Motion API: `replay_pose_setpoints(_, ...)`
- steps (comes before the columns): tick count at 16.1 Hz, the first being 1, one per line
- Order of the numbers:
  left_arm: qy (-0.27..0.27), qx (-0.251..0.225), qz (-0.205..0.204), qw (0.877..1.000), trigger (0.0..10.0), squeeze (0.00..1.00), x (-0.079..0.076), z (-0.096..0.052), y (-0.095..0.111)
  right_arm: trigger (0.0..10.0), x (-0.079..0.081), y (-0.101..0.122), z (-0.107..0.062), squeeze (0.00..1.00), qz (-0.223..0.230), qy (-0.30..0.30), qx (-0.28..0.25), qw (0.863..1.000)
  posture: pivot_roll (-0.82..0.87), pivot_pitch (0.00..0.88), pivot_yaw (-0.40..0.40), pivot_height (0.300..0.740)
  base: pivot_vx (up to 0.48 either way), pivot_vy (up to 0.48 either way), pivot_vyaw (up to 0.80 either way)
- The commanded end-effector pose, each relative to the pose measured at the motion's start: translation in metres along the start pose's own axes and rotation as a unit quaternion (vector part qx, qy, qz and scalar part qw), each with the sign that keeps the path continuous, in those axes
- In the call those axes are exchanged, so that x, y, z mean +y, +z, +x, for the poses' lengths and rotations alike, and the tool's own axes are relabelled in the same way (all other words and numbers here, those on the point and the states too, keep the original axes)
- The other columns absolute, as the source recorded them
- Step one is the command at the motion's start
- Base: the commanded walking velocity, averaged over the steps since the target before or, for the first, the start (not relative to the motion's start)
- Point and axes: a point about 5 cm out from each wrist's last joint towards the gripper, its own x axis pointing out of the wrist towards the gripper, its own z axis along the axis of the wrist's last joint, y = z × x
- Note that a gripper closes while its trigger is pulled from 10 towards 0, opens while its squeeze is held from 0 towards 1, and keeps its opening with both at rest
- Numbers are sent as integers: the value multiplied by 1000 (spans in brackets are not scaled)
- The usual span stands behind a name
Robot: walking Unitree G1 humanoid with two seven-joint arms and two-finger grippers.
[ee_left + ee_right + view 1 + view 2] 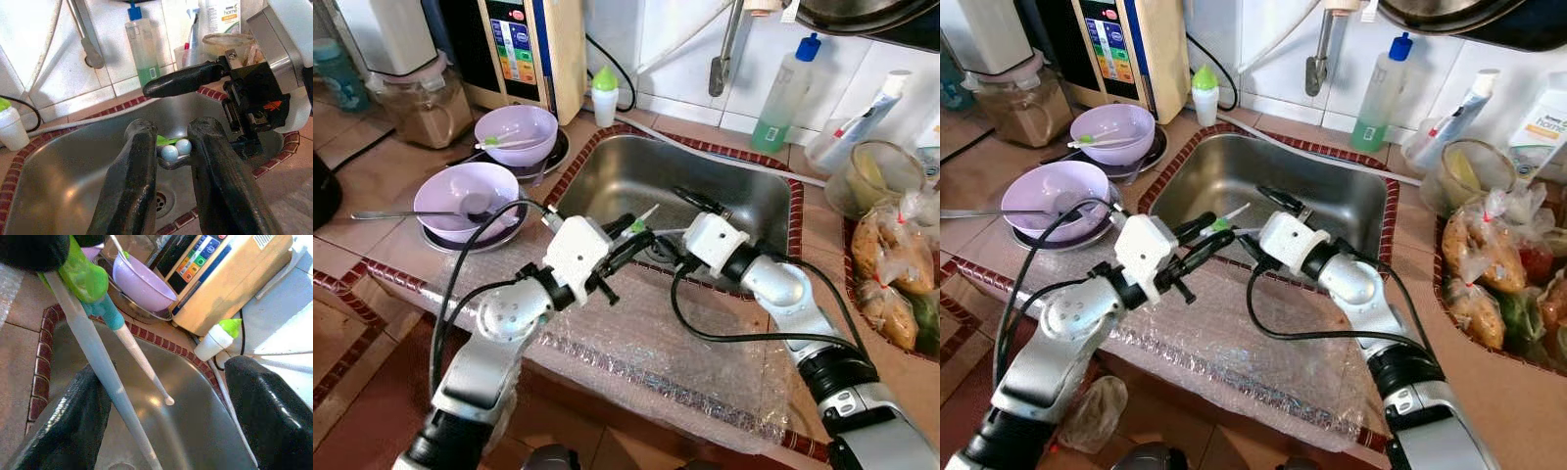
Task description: Kitchen organization
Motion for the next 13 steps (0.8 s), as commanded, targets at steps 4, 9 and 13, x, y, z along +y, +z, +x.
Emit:
replay_pose_setpoints(4, -15, 2, -4, 1000, 8314, 0, -3, 11, -4, 0, -15, -2, -5, 0, -6, -25, 5, 1000, -75, 0, 3, 740, 0, 0, 0)
replay_pose_setpoints(9, -40, 7, -12, 999, 8353, 0, -4, 19, -15, 0, -20, -6, -11, 0, -21, -30, 15, 999, -115, 0, 16, 740, 0, 0, 0)
replay_pose_setpoints(13, -59, 3, -16, 998, 8784, 0, -7, 21, -11, 0, -11, -7, -9, 0, -34, -2, 16, 999, -100, 0, 21, 740, 0, 0, 0)
